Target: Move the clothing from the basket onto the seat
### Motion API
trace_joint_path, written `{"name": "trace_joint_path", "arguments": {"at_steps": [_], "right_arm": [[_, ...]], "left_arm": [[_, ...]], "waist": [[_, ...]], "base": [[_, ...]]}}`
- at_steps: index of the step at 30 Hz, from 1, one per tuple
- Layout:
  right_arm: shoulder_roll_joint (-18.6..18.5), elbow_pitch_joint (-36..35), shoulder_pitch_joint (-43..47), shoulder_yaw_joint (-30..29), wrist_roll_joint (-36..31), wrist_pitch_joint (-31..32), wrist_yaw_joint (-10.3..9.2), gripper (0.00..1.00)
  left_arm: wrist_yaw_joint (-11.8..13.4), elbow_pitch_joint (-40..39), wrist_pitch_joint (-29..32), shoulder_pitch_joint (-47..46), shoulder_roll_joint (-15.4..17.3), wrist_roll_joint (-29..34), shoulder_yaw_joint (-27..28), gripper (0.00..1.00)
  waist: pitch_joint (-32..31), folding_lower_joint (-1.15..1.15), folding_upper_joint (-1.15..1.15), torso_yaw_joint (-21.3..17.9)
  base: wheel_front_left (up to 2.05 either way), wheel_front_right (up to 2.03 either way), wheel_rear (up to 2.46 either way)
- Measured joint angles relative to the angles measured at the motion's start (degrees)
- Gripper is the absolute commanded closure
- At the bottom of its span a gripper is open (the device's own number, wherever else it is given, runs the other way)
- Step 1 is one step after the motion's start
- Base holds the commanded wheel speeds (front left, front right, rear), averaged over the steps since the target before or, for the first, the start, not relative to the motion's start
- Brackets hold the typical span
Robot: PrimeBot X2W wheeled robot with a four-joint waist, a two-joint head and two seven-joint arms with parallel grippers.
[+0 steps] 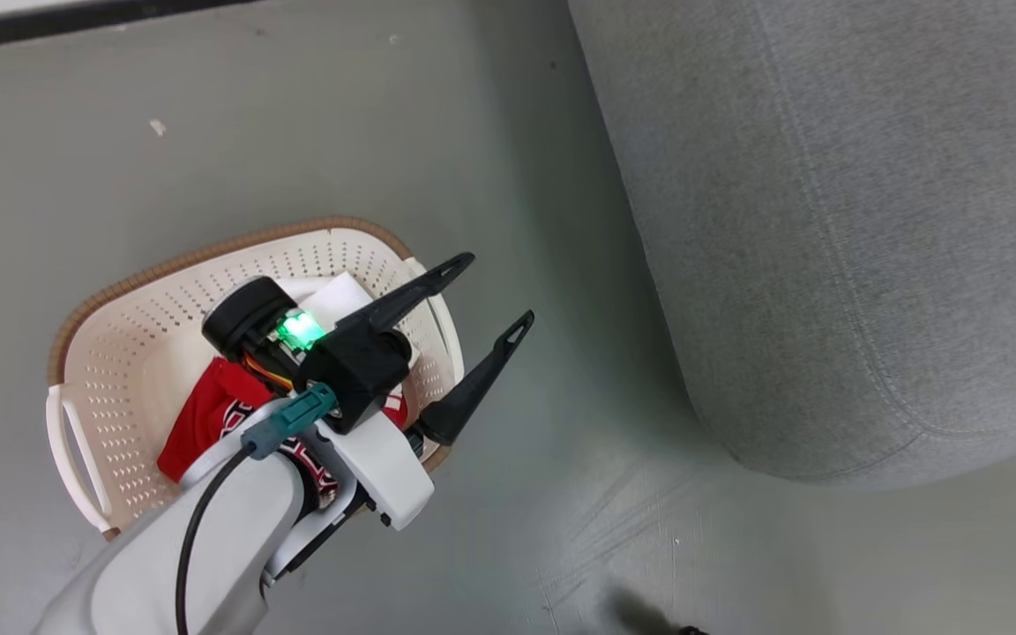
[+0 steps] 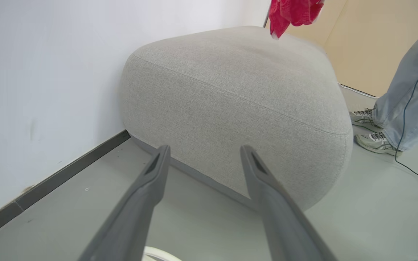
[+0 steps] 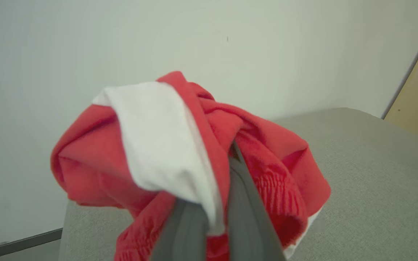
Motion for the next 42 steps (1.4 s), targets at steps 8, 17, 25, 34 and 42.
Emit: {"name": "trace_joint_path", "arguments": {"at_steps": [8,17,25,34,42], "right_arm": [[-0.1,3.4,-3.1,-2.7,-2.3,0.0,0.01,1.00],[2.3,6.0,-6.2,-0.8,-3.0,0.0,0.01,1.00],[4.2,6.7,-7.7,2.1,-3.5,0.0,0.01,1.00],[5.5,7.3,-9.0,4.7,-4.5,0.0,0.01,0.71],[7.1,10.2,-8.8,7.1,-4.8,-0.1,0.01,0.00]], "left_arm": [[-0.1,-3.3,1.0,-1.2,0.2,0.5,-0.9,0.00],[-0.7,-6.7,2.5,-4.0,0.3,2.2,-3.2,0.00],[-1.3,-7.5,3.5,-5.4,1.4,2.2,-4.3,0.00],[-1.6,-7.8,3.5,-7.2,1.9,2.4,-4.6,0.00],[-1.8,-7.5,3.0,-7.3,2.4,2.5,-4.6,0.00]], "waist": [[3.8,0.00,0.00,1.0],[7.6,0.00,0.00,2.1],[10.4,0.00,0.00,2.8],[12.3,0.00,0.00,2.8],[12.1,0.00,0.00,2.5]], "base": [[0.00,0.00,0.00],[0.00,0.00,0.00],[0.00,0.00,0.00],[0.00,0.00,0.00],[0.00,0.00,0.00]]}}
